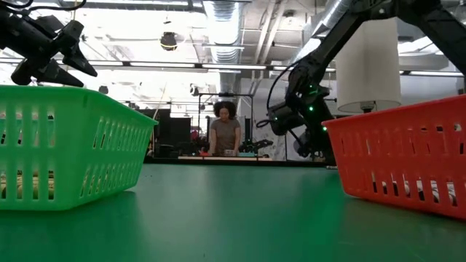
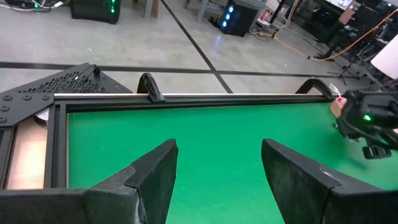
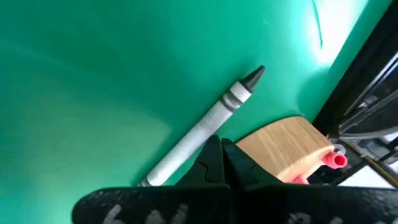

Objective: Sort crayons
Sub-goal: Put the black crayon into the red bin

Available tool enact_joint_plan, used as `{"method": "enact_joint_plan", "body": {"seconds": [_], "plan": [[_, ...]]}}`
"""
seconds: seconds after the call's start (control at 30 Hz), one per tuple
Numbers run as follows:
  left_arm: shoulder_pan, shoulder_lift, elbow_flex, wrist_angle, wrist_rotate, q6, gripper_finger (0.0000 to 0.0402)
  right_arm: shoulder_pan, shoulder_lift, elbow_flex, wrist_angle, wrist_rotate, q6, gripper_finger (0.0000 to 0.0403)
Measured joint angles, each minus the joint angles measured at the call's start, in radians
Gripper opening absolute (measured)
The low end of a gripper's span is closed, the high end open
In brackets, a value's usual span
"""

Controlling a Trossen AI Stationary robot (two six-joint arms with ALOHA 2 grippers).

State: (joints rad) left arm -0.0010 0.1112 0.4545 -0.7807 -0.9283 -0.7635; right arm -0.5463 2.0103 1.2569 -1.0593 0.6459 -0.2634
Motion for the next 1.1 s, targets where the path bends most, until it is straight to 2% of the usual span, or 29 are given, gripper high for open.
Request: {"method": "enact_joint_plan", "body": {"seconds": [0.23, 0.53, 0.6, 0.67, 0.73, 0.77, 0.9, 1.1], "plan": [[0.0, 0.0, 0.0, 0.0, 0.0, 0.0, 0.0223, 0.107, -0.003, 0.09, -0.133, -0.119, 0.067, 0.0], [0.0, 0.0, 0.0, 0.0, 0.007, 0.0, 0.0223, 0.232, -0.004, 0.328, -0.201, -0.172, 0.17, 0.0], [0.0, 0.0, 0.0, 0.0, 0.007, 0.0, 0.0223, 0.237, -0.015, 0.375, -0.195, -0.279, 0.209, 0.0004], [0.0, 0.0, 0.0, 0.0, 0.012, 0.0, 0.0223, 0.229, -0.049, 0.388, -0.157, -0.436, 0.238, 0.0015], [0.0, 0.0, 0.0, -0.001, 0.018, 0.0, 0.0223, 0.215, -0.101, 0.381, -0.096, -0.568, 0.277, 0.0031], [0.0, 0.0, 0.0, -0.001, 0.019, 0.0, 0.0223, 0.209, -0.131, 0.37, -0.075, -0.595, 0.295, 0.0039], [0.0, 0.0, 0.0, -0.001, 0.03, 0.0, 0.0223, 0.184, -0.259, 0.286, -0.056, -0.577, 0.351, 0.0071], [0.0, 0.0, 0.0, -0.001, 0.03, 0.0, 0.0223, 0.177, -0.44, 0.06, 0.113, -0.569, 0.442, 0.0112]]}}
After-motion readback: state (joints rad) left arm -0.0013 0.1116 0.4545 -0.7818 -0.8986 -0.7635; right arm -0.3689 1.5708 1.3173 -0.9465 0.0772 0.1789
